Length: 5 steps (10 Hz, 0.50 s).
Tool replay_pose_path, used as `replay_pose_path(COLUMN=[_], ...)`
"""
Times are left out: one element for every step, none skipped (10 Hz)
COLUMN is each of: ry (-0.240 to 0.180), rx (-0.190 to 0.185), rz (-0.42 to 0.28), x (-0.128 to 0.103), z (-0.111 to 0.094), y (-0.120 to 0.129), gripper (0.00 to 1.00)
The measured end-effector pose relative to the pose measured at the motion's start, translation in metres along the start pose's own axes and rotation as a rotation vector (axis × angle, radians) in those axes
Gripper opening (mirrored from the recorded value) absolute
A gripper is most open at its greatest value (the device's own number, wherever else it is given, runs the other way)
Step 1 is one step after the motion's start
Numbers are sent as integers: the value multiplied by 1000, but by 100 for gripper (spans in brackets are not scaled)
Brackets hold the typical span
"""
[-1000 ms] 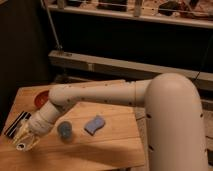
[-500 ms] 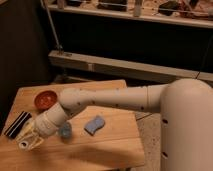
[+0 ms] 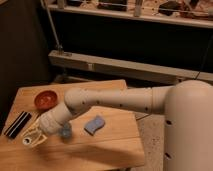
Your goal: Stand the bottle upright
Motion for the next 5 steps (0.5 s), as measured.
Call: replay_pose_path(ry=[1,6,10,13,14], rx=[4,11,13,14,15], rz=[14,30,40,51,62], x=[-2,-6,-9,-13,-17], z=[0,-1,-2,-4,-7], y=[3,7,9,13,15], gripper=[8,8,8,8,8])
